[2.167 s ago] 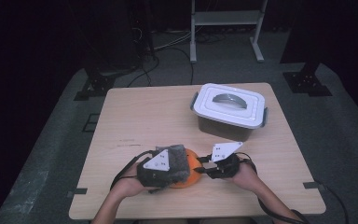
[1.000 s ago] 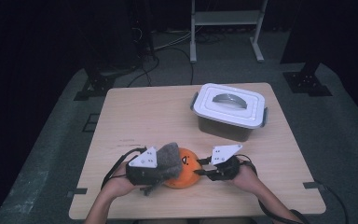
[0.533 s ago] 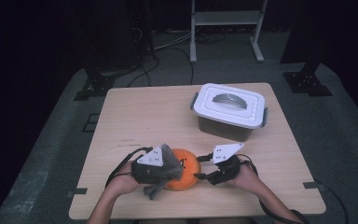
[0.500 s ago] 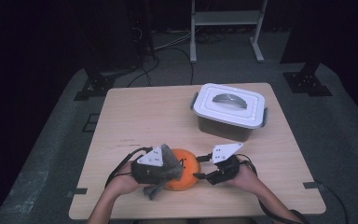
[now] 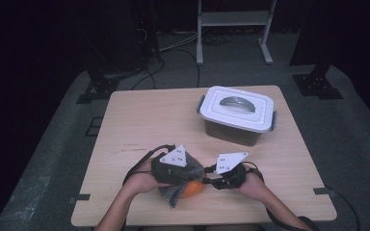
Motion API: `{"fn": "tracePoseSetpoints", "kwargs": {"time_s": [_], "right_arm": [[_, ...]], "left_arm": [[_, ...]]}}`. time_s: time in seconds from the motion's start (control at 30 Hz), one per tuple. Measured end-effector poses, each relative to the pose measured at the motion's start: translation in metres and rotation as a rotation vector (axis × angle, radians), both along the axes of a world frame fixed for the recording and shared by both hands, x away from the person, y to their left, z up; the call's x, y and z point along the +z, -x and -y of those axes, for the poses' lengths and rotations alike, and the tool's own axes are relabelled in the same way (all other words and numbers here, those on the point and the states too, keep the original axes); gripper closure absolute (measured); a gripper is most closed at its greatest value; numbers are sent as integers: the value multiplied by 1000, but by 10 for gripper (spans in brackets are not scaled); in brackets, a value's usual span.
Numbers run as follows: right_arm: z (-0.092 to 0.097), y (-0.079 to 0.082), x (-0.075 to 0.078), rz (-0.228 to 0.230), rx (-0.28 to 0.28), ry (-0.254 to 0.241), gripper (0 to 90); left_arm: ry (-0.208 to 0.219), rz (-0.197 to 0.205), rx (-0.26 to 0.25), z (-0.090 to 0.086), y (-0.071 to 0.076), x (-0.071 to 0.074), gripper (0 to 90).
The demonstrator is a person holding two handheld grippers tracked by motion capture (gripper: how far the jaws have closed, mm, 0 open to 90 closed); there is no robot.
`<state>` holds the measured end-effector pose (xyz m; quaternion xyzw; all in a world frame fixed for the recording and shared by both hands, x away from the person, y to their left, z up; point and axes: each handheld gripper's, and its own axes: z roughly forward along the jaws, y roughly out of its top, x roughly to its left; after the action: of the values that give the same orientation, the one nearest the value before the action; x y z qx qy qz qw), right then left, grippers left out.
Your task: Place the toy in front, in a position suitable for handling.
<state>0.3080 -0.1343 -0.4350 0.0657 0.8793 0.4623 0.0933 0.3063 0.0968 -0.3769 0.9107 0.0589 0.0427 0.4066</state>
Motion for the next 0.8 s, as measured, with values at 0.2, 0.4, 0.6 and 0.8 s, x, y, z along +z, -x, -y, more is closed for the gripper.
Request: {"fn": "tracePoseSetpoints", "kwargs": {"time_s": [0.2,0.4,0.6,0.8], "right_arm": [[1,-2,0,-10,-5,-12,679],[1,-2,-1,-22,-9,-15,677],[5,-3,0,-64,4,-24,466],[3,-4,6,-178,1,-124,293]], "left_arm": [[35,-6,82,-24,-5,4,737],[57,-47,132,-46,-12,-4,745],[66,-81,113,-40,-4,-19,751],[56,-94,34,-24,10,-21,753]]}}
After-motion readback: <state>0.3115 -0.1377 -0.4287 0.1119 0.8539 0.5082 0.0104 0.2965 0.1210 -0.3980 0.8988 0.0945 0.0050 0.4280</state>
